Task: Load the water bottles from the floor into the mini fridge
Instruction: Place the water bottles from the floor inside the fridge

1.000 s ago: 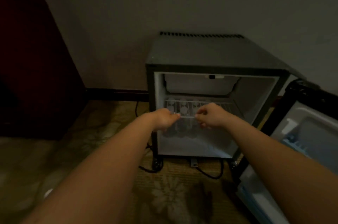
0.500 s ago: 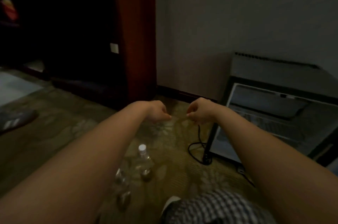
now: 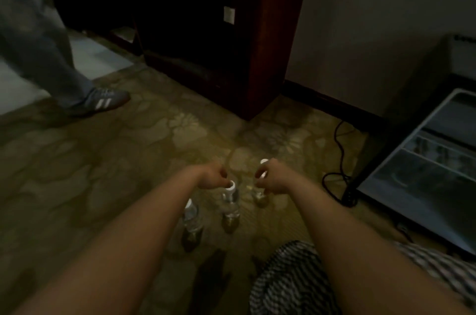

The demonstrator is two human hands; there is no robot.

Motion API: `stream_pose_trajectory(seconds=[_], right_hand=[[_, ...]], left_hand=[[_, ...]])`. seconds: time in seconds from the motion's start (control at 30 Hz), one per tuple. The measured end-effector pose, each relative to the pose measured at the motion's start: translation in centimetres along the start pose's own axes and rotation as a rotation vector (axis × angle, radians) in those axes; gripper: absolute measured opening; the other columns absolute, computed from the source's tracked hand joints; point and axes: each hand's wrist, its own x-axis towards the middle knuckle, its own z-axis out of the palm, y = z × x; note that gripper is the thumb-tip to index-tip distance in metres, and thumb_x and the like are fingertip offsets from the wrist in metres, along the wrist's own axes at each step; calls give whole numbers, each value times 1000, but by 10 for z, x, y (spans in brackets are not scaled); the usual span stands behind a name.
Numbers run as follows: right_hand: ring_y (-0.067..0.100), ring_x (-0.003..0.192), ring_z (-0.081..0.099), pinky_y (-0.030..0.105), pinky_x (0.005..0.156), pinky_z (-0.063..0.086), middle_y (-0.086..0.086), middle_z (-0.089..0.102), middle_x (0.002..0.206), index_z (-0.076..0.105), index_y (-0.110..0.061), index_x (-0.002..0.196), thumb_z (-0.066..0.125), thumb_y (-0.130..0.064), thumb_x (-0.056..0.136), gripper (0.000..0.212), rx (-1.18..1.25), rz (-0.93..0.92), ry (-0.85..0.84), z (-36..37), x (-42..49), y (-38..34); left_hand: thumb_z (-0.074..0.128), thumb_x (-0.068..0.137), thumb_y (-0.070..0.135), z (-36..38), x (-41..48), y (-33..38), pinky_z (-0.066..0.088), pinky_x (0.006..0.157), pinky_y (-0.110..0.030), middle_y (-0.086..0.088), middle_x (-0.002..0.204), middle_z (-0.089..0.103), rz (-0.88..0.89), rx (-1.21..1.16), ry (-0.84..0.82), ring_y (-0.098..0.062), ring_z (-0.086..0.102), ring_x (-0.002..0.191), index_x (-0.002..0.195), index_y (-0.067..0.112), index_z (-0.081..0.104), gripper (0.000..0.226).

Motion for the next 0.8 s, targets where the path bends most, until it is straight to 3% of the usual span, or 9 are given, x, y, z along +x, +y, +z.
stream_pose_trajectory(seconds=[0.17,0.3,0.47,0.6,0.8], right_hand=[[22,105,60,35,91,52,10,60,118,56,-12,122,59,-16,89,33,-66,-21,0,44,26,-1],[24,112,57,37,96,48,10,59,125,54,-12,127,58,-17,89,39,-110,-22,-21,73,52,5],[27,116,54,38,94,46,12,57,127,50,-12,129,57,-26,90,42,-155,-17,22,94,92,-6],[29,112,56,40,92,49,13,60,119,54,-13,122,57,-27,90,35,-242,16,34,106,115,-10],[28,106,59,37,85,50,13,62,114,57,-11,114,61,-20,87,28,-269,7,64,117,121,0]], left_hand=[[59,89,26,44,19,-37,36,109,-39,-13,145,41,-83,-226,6,-27,42,131,141,9,36,59],[58,90,21,71,33,-55,33,108,-33,-10,149,34,-71,-361,29,-27,39,134,146,11,27,65],[60,88,16,92,54,-73,31,113,-35,-12,154,24,-105,-485,79,-27,31,140,149,14,15,76],[62,87,11,102,67,-74,28,109,-27,-9,151,30,-56,-573,121,-23,32,139,148,14,19,74],[66,83,7,120,80,-78,36,100,-26,-2,143,41,4,-810,109,-15,40,130,146,21,24,77]])
